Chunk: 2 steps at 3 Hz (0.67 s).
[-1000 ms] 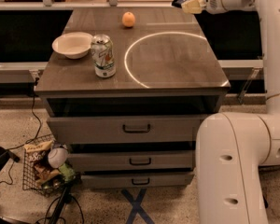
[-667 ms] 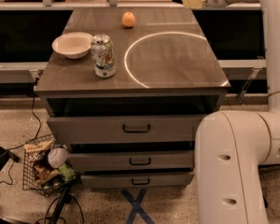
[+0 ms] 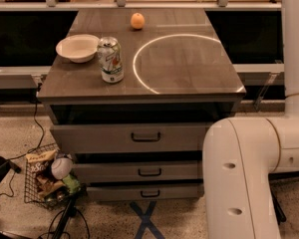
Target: Move rxbar blueberry near 7up can
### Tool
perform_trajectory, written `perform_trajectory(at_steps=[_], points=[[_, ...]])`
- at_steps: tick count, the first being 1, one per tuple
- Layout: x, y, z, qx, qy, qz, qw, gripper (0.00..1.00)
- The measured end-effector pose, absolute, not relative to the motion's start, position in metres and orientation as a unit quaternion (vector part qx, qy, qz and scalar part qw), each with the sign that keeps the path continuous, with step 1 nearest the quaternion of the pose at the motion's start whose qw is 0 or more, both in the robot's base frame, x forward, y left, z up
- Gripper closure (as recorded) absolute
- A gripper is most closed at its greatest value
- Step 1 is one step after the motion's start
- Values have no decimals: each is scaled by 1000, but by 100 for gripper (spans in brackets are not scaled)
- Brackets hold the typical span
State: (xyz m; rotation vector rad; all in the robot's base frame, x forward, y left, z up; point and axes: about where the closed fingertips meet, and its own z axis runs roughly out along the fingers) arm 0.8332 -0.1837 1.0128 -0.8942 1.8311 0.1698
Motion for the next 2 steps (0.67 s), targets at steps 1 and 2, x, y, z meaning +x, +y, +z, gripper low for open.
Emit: perform_trajectory(at_steps=[1,2], points=[[833,-184,1013,-373,764,71,521,100],[833,-181,1016,-378,761,67,523,100]])
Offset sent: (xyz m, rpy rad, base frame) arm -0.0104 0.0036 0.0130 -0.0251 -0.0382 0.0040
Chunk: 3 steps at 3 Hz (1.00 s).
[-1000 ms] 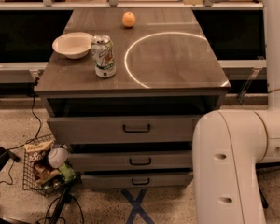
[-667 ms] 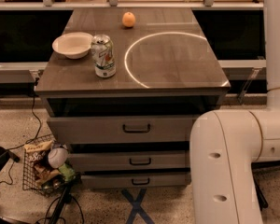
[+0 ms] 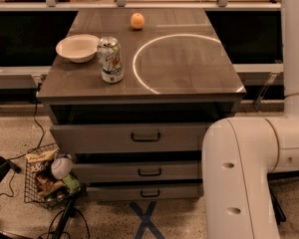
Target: Move rxbar blueberry near 7up can
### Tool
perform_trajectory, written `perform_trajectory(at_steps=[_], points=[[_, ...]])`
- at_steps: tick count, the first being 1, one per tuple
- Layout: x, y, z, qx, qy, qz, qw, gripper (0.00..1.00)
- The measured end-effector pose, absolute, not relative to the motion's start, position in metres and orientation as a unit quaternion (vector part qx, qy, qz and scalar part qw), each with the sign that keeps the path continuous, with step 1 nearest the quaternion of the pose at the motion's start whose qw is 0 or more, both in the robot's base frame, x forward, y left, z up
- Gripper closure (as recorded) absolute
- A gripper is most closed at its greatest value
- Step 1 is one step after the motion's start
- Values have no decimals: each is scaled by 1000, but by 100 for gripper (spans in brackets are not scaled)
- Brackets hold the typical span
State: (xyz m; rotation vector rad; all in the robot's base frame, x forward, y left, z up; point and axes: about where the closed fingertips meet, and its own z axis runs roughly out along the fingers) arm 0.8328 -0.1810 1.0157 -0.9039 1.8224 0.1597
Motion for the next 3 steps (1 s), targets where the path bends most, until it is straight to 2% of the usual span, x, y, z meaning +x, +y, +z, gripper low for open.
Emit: perform_trajectory(at_steps=[2,3], points=[[828,-181,1032,-391,742,43,542,100],[822,-181,1048,-404,712,22,574,100]])
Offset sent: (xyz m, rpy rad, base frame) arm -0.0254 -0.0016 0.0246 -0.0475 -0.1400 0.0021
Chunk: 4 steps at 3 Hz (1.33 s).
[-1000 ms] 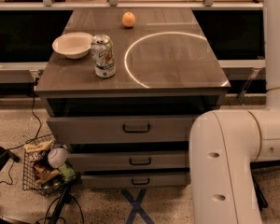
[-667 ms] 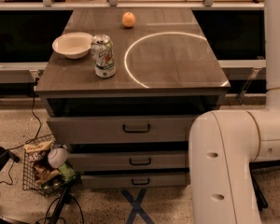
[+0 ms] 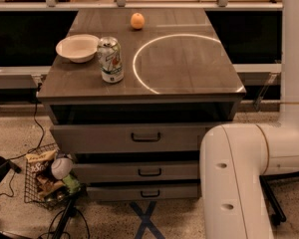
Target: Move rxbar blueberry near 7up can
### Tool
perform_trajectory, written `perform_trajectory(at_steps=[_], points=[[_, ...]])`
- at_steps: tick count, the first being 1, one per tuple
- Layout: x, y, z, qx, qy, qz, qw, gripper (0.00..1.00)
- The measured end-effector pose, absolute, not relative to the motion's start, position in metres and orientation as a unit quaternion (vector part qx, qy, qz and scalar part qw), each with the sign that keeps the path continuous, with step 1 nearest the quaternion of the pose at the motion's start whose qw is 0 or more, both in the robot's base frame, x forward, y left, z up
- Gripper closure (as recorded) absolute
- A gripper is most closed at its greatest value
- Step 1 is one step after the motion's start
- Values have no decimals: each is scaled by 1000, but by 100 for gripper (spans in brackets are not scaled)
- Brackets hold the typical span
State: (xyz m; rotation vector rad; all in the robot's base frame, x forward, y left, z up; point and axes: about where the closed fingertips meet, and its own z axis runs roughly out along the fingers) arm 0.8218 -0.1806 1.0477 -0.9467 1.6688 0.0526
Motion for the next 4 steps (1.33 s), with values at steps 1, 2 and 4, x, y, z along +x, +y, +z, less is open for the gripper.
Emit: perform_trajectory(at_steps=[1,2,4], points=[[821,-179,1046,-404,715,22,570,100],[811,-178,1041,-406,727,23,553,100],[769,-185,1031,-392,759,18,519,100]])
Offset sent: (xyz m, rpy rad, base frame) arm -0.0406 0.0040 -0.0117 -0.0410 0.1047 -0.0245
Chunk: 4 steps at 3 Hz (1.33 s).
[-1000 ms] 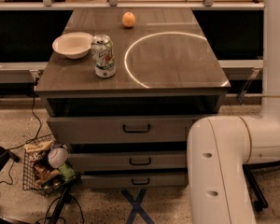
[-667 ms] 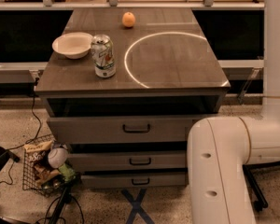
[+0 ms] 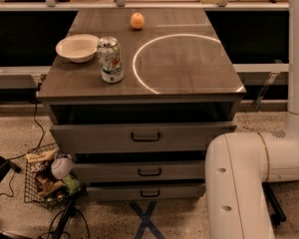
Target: Move rxbar blueberry near 7up can
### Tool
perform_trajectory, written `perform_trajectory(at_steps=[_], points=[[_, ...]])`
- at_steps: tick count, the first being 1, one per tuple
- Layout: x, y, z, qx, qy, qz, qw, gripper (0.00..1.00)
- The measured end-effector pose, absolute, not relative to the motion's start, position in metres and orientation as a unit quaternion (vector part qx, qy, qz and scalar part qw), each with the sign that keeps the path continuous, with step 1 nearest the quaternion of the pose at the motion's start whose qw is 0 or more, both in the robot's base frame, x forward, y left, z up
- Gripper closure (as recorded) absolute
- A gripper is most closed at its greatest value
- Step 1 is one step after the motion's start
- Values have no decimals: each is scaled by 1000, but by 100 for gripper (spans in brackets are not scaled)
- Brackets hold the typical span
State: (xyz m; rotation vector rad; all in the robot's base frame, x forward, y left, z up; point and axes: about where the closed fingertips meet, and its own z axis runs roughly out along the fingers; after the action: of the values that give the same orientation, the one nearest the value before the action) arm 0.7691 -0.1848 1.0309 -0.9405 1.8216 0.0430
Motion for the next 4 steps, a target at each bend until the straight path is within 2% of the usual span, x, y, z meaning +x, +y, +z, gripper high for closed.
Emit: perform_trajectory(at_steps=[4], points=[[712,-171,1023,-404,770,41,492,100]])
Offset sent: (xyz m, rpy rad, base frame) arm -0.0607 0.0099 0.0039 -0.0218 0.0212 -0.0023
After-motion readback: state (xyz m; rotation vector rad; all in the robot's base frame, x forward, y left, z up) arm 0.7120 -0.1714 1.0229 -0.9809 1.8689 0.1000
